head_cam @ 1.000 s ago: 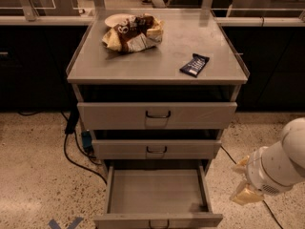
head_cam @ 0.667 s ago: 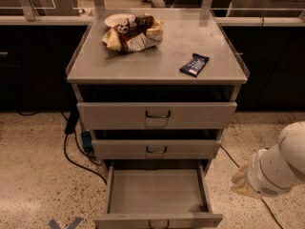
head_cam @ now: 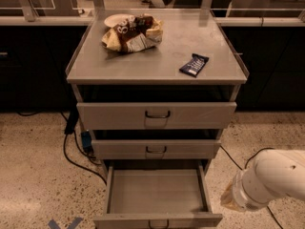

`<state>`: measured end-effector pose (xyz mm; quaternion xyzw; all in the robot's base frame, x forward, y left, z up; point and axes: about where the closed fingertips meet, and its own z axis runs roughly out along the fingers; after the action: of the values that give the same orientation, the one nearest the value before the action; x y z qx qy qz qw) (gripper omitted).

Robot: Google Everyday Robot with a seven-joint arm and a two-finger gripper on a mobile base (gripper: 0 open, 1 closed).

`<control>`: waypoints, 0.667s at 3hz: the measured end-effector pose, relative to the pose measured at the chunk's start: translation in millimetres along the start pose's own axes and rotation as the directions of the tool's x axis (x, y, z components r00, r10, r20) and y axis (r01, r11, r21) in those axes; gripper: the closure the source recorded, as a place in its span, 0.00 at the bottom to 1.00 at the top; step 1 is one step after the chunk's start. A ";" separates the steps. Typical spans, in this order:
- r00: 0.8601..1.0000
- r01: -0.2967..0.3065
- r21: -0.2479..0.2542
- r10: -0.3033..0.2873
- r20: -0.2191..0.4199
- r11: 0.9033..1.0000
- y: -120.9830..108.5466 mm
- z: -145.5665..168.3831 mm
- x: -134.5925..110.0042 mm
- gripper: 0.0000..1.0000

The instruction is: Close bottom drawer

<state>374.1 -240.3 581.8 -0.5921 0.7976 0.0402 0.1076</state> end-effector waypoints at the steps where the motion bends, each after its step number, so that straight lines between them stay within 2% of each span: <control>1: 1.000 0.011 -0.033 -0.011 0.008 0.999 8.3 45.5 7.3 1.00; 2: 1.000 -0.024 -0.059 0.023 -0.014 0.998 19.5 78.1 15.3 1.00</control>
Offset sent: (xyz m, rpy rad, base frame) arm -0.0235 0.0084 -0.1208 -0.0042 0.1120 -0.0512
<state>361.0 -233.8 501.2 -0.5859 0.8037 0.0612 0.0840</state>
